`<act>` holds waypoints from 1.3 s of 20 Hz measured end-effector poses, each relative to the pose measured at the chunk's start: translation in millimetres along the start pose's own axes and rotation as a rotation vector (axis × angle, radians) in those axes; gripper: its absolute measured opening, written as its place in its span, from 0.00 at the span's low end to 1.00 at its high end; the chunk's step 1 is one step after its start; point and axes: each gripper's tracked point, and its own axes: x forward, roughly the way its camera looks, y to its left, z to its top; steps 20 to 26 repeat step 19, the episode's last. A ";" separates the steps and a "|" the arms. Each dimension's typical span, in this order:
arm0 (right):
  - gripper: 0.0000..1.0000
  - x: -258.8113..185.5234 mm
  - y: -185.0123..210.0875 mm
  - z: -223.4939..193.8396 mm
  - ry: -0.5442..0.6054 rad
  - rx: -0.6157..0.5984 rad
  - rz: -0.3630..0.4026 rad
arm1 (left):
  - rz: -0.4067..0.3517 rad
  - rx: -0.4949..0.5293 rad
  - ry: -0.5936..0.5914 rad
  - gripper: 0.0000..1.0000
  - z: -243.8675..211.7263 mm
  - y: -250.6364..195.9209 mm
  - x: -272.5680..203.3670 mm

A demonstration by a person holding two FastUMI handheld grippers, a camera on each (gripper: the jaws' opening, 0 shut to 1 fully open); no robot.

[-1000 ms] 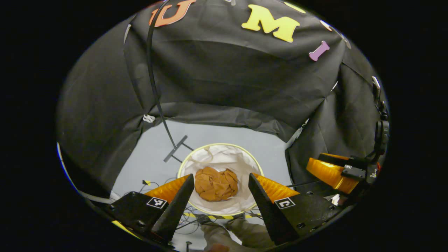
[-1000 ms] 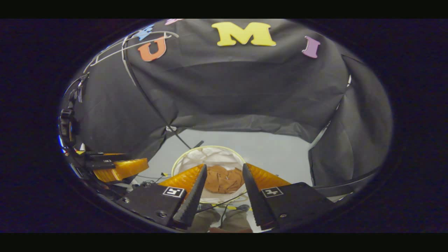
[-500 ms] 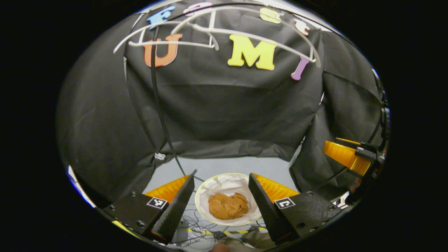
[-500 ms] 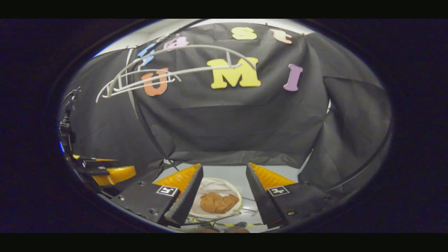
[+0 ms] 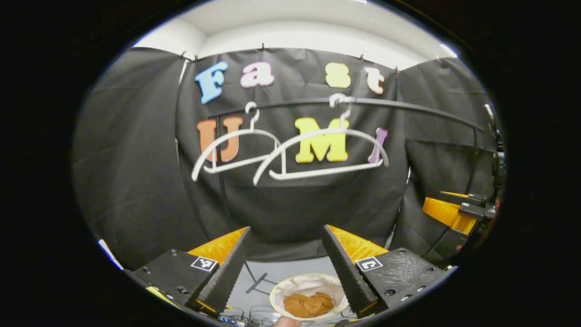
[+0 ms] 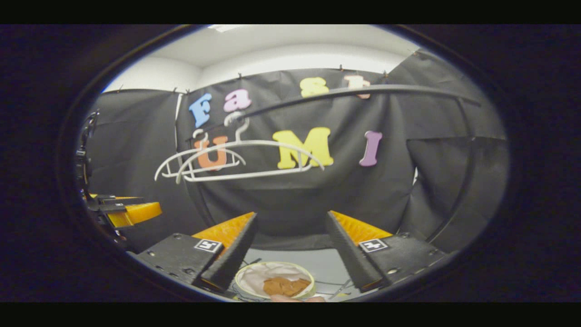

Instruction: Grasp the clothes on the hanger with both hands and then place them into the laundry hamper below.

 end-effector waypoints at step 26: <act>1.00 -165.5 -61.3 68.7 -0.258 -0.029 0.030 | 0.057 0.066 -0.313 1.00 54.6 -51.3 -143.4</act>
